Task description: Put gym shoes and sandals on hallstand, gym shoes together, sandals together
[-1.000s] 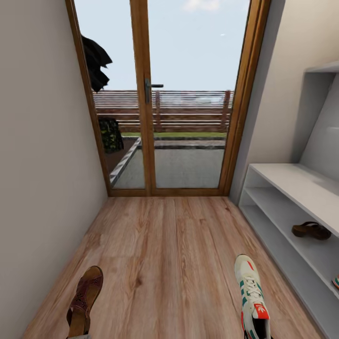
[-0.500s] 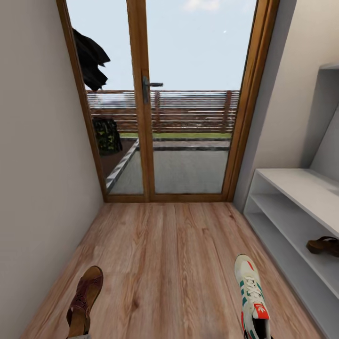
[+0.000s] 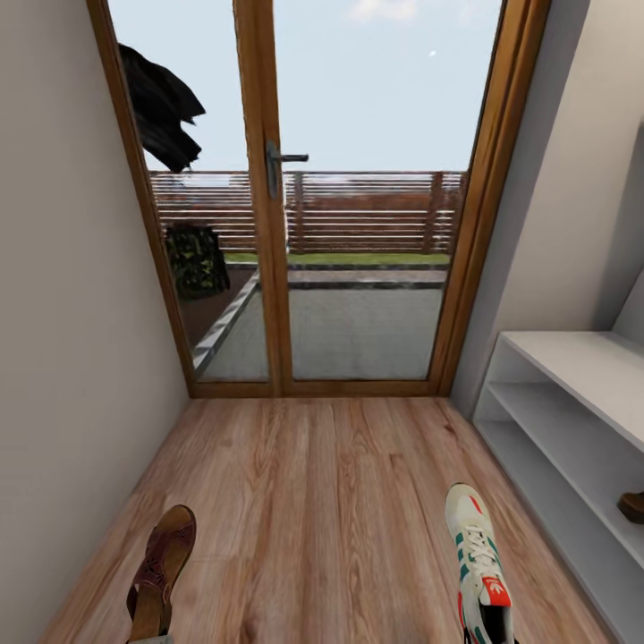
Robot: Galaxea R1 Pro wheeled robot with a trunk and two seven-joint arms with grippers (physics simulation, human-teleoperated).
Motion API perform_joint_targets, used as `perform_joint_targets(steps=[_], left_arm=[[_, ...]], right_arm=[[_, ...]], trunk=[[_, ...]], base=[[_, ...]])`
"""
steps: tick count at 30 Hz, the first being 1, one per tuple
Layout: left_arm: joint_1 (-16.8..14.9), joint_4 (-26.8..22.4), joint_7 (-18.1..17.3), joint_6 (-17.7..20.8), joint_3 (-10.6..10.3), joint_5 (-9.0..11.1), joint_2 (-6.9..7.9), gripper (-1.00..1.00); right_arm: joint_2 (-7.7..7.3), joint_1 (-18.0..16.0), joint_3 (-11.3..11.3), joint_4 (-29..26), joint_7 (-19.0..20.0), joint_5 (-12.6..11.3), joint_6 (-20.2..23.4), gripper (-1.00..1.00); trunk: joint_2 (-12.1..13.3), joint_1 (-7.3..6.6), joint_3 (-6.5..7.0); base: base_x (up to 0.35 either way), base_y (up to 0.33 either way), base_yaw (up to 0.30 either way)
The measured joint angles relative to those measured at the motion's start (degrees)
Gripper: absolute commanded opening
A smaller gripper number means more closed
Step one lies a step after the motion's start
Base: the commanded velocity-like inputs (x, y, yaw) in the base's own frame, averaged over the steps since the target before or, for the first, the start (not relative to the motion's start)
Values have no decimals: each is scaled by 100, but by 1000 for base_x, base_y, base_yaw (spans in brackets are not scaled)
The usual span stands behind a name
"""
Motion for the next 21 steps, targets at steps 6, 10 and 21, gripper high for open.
perform_joint_targets(steps=[6,10,21], left_arm=[[0,0,0,0,-4,4,0,-100],[0,0,0,0,-1,6,0,-100],[-1,1,0,-4,-3,8,0,-100]], right_arm=[[0,0,0,0,2,2,0,-100],[0,0,0,0,2,3,0,-100],[0,1,0,-2,1,3,1,-100]], trunk=[[0,0,0],[0,0,0],[0,0,26]], base=[[338,0,0],[337,0,-26],[337,0,-200]])
